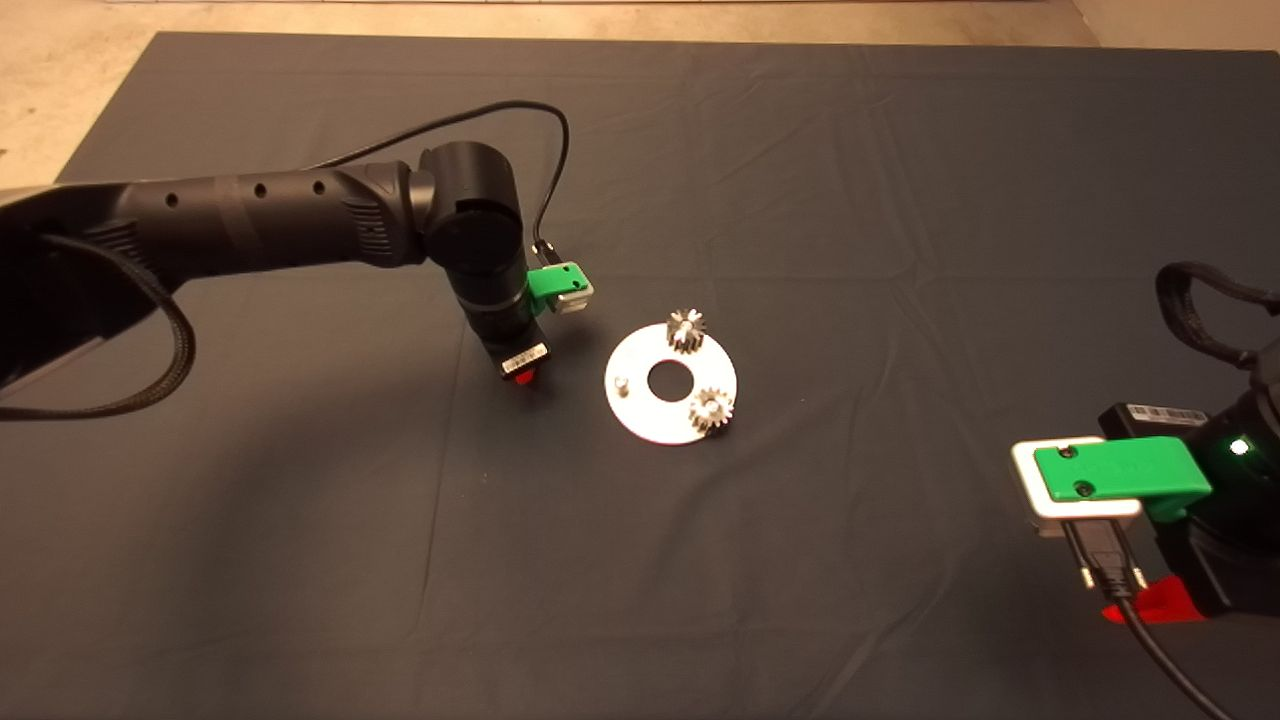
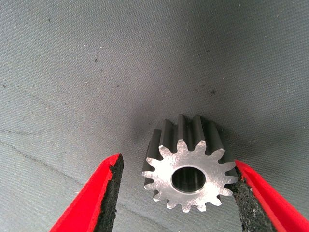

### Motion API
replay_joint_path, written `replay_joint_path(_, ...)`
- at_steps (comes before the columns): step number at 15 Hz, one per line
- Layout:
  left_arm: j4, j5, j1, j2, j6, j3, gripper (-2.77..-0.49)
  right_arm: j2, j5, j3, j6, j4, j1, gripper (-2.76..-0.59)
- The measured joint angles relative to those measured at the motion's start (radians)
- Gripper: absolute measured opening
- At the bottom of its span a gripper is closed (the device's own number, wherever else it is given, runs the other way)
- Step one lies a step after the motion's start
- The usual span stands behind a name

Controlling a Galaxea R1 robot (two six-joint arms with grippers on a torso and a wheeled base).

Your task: Install three planetary gears onto the carrier pins

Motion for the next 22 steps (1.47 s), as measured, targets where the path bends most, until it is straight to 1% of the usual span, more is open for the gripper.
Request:
replay_joint_path(1, 0.0, 0.0, 0.0, 0.0, 0.0, 0.0, -1.85, 0.0, 0.0, 0.0, 0.0, 0.0, 0.0, -1.73)
replay_joint_path(2, -0.001, 0.0, 0.0, 0.0, 0.0, 0.0, -1.89, 0.0, 0.0, 0.0, 0.0, 0.0, 0.0, -1.73)
replay_joint_path(4, -0.001, 0.0, 0.0, 0.0, 0.0, 0.0, -1.92, 0.0, 0.0, -0.003, 0.0, 0.0, 0.0, -1.73)
replay_joint_path(5, -0.001, 0.0, 0.0, 0.0, 0.0, 0.0, -2.02, 0.001, 0.0, -0.003, 0.0, 0.0, 0.0, -1.73)
replay_joint_path(6, -0.001, 0.0, 0.0, 0.0, 0.0, 0.0, -2.04, 0.003, 0.0, -0.005, 0.0, 0.0, 0.0, -1.73)
replay_joint_path(7, -0.001, 0.0, 0.0, 0.0, 0.0, 0.0, -2.13, 0.006, 0.0, -0.007, 0.0, 0.0, 0.0, -1.73)
replay_joint_path(10, -0.001, 0.0, 0.0, 0.0, 0.0, 0.0, -2.2, 0.012, 0.0, -0.01, 0.0, 0.0, 0.0, -1.73)
replay_joint_path(12, -0.001, 0.0, 0.0, 0.0, 0.0, 0.0, -2.2, 0.014, 0.0, -0.011, 0.0, 0.0, 0.0, -1.73)
replay_joint_path(13, -0.001, 0.0, 0.0, 0.0, 0.0, 0.0, -2.26, 0.014, 0.0, -0.012, 0.0, 0.0, 0.0, -1.73)
replay_joint_path(15, -0.001, 0.001, 0.0, 0.0, 0.0, 0.0, -2.27, 0.014, 0.0, -0.013, 0.0, 0.0, 0.0, -1.73)
replay_joint_path(22, -0.001, 0.002, -0.001, 0.0, 0.0, 0.0, -2.42, 0.014, 0.0, -0.019, 0.0, 0.0, 0.0, -1.73)
